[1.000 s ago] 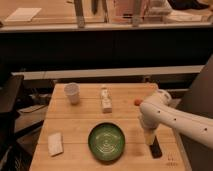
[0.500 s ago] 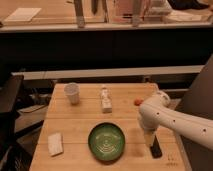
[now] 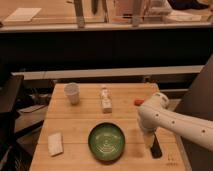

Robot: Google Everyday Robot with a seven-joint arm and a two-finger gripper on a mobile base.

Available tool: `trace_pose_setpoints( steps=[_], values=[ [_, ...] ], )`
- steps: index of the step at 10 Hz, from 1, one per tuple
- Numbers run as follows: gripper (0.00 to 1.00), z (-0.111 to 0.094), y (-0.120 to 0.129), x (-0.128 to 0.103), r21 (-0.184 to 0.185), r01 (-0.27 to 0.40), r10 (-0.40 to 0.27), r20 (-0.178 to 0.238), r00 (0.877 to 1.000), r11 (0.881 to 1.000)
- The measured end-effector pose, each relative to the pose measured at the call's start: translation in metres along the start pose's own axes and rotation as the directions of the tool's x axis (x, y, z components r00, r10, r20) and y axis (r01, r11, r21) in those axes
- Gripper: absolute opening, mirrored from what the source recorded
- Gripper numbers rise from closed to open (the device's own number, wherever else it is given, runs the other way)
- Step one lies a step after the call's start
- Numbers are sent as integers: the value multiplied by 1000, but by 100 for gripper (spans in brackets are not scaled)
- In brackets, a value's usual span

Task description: Push the ceramic bowl across the table

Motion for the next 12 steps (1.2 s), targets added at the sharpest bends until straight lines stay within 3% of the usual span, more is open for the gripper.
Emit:
trace_pose_setpoints(
  steps=[6,7,9,12],
  values=[
    [76,4,5,-3,-5,-3,3,-6,1000,1000],
    [68,6,6,-5,-6,-4,4,-6,1000,1000],
    [64,7,7,-6,-6,-4,4,-6,1000,1000],
    [41,10,10,-8,-9,-5,5,-6,1000,1000]
  ],
)
